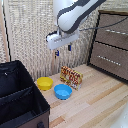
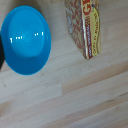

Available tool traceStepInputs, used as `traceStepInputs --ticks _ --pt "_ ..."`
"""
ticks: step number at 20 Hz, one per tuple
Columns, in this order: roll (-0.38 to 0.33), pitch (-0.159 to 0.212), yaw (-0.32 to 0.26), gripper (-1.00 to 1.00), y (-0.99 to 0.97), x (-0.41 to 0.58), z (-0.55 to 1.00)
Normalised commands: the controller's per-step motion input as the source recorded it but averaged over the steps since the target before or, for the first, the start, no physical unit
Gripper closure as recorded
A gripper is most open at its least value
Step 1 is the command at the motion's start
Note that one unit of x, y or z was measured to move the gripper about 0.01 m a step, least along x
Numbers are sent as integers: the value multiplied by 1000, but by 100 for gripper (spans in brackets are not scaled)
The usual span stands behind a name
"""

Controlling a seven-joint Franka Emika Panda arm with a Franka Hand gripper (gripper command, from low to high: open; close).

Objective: With caution, bring your gripper towards the upper drawer's hold. Grasp the drawer hold tightly with your gripper tool. Pull the drawer in your direction to reveal the contents of the top drawer.

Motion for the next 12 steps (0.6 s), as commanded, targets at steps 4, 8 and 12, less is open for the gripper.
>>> traceStepInputs --ticks 4,8,12 --pt "-234 8 107 -100 0 199 518" --pt "-256 21 80 -100 -4 226 426" --pt "-340 55 52 -100 -61 156 96"
